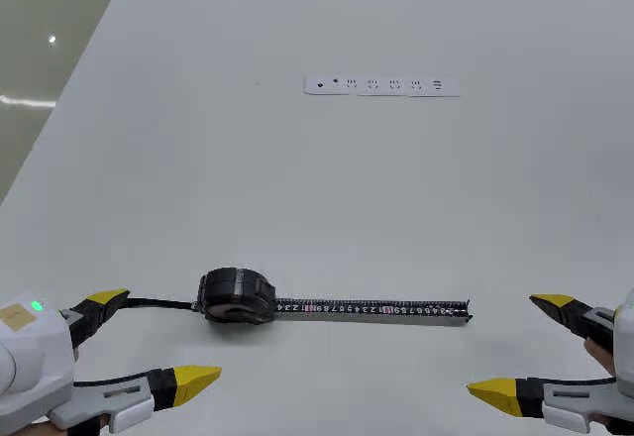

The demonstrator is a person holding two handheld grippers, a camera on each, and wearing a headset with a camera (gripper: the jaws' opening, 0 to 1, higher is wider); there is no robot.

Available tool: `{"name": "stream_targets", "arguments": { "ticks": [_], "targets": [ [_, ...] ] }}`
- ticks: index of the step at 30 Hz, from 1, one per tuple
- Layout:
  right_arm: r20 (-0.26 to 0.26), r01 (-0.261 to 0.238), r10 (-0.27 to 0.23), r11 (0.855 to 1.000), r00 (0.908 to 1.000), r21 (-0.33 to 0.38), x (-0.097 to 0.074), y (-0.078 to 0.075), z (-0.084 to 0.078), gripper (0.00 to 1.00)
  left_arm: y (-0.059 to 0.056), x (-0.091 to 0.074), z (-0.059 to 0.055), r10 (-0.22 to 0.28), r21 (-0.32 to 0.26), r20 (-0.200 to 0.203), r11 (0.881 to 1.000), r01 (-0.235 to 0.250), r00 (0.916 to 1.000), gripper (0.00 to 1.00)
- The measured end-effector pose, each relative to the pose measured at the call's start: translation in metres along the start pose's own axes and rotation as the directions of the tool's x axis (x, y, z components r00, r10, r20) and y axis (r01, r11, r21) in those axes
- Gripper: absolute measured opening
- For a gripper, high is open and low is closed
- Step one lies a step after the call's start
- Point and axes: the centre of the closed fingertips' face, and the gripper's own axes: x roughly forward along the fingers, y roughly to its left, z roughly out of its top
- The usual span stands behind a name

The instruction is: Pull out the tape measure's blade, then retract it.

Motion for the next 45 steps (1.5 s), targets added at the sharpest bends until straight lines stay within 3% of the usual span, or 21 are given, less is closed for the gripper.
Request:
{"name": "stream_targets", "arguments": {
  "ticks": [9,17,45],
  "targets": [
    [0.003,0.019,-0.019,1.000,0.9998,0.025,-0.009,0.004,-0.006,0.91,0.001,-0.013,-0.008,0.026,-0.053,0.028,0.998,-0.024,0.9993,0.91],
    [-0.006,0.029,-0.029,0.999,0.9996,0.037,-0.012,0.000,-0.015,0.92,0.008,-0.016,-0.004,0.050,-0.087,0.055,0.995,-0.045,0.9972,0.91],
    [-0.001,0.030,-0.030,0.999,0.9996,0.044,-0.014,0.000,-0.016,0.92,0.001,-0.013,-0.006,0.038,-0.075,0.042,0.997,-0.035,0.9984,0.91]
  ]
}}
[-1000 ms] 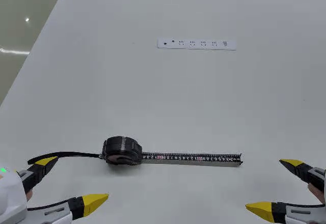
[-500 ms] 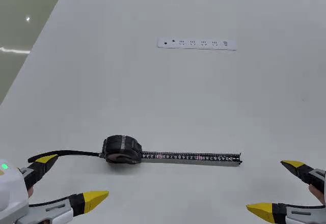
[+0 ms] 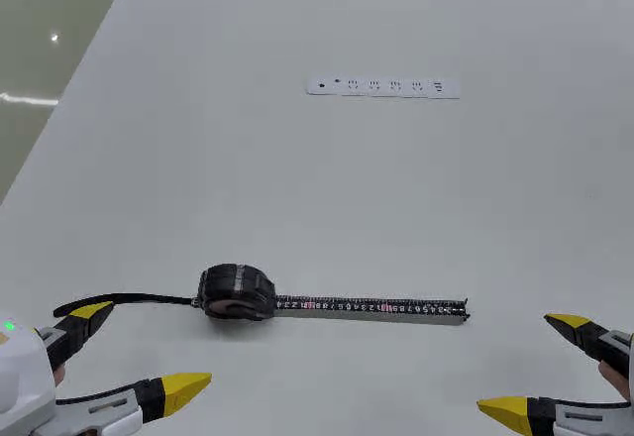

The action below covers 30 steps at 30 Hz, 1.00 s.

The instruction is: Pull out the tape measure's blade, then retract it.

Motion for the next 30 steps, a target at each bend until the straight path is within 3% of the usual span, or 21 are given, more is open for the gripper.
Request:
{"name": "stream_targets", "arguments": {
  "ticks": [15,21,30],
  "targets": [
    [0.000,-0.003,0.003,1.000,1.0000,0.000,0.002,-0.001,-0.001,0.92,-0.001,0.002,0.003,-0.002,-0.009,0.004,1.000,0.002,1.0000,0.91],
    [0.016,-0.002,0.002,1.000,0.9999,0.004,0.003,-0.001,0.002,0.91,-0.004,0.007,0.003,-0.007,-0.046,0.008,0.999,0.008,0.9999,0.90],
    [0.031,-0.015,0.014,1.000,0.9994,0.012,0.008,0.003,0.006,0.90,-0.014,0.020,0.000,-0.024,-0.062,-0.031,0.998,0.022,0.9993,0.89]
  ]
}}
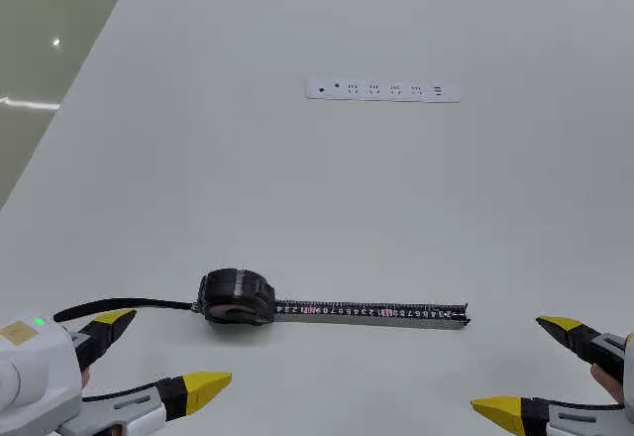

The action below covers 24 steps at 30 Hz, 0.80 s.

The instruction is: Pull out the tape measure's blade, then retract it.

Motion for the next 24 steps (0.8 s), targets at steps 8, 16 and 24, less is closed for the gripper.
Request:
{"name": "stream_targets", "arguments": {
  "ticks": [8,16,24],
  "targets": [
    [0.006,-0.011,0.011,1.000,0.9999,0.006,0.003,0.004,0.002,0.90,-0.006,0.008,0.002,-0.015,-0.012,-0.021,1.000,0.015,0.9997,0.88],
    [0.006,-0.016,0.016,1.000,0.9999,0.011,0.003,0.005,0.002,0.89,-0.011,0.021,0.008,-0.020,-0.014,-0.036,1.000,0.020,0.9991,0.87],
    [0.013,-0.022,0.021,1.000,0.9997,0.020,0.004,0.006,0.004,0.89,-0.020,0.034,0.011,-0.045,-0.010,-0.060,0.999,0.044,0.9972,0.85]
  ]
}}
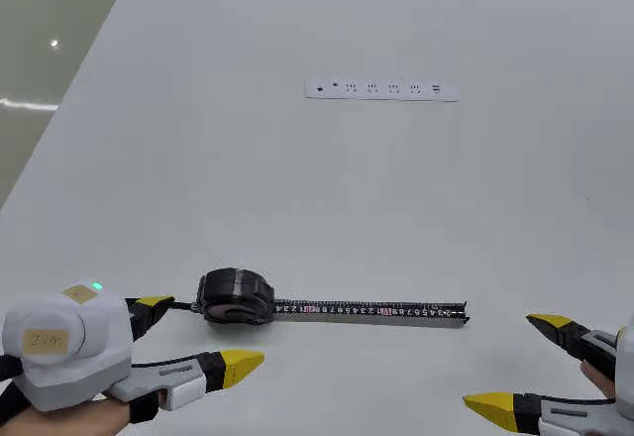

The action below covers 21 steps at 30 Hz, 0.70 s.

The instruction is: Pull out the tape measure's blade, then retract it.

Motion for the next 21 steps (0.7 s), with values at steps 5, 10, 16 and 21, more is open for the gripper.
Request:
{"name": "stream_targets", "arguments": {
  "ticks": [5,10,16,21],
  "targets": [
    [0.002,-0.002,0.002,1.000,1.0000,0.000,0.002,0.000,0.000,0.89,0.001,0.010,0.001,-0.011,-0.004,-0.013,1.000,0.011,0.9999,0.85],
    [0.003,-0.005,0.005,1.000,1.0000,0.004,0.004,0.000,-0.001,0.88,0.005,0.017,0.002,-0.005,-0.004,-0.028,1.000,0.005,0.9996,0.84],
    [-0.001,-0.012,0.012,1.000,0.9999,0.008,0.006,0.001,-0.003,0.88,0.006,0.024,0.003,-0.003,-0.002,-0.052,1.000,0.003,0.9987,0.82],
    [-0.010,-0.025,0.025,1.000,0.9996,0.006,0.008,0.003,-0.005,0.88,0.003,0.031,0.002,-0.008,-0.009,-0.069,1.000,0.008,0.9976,0.81]
  ]
}}
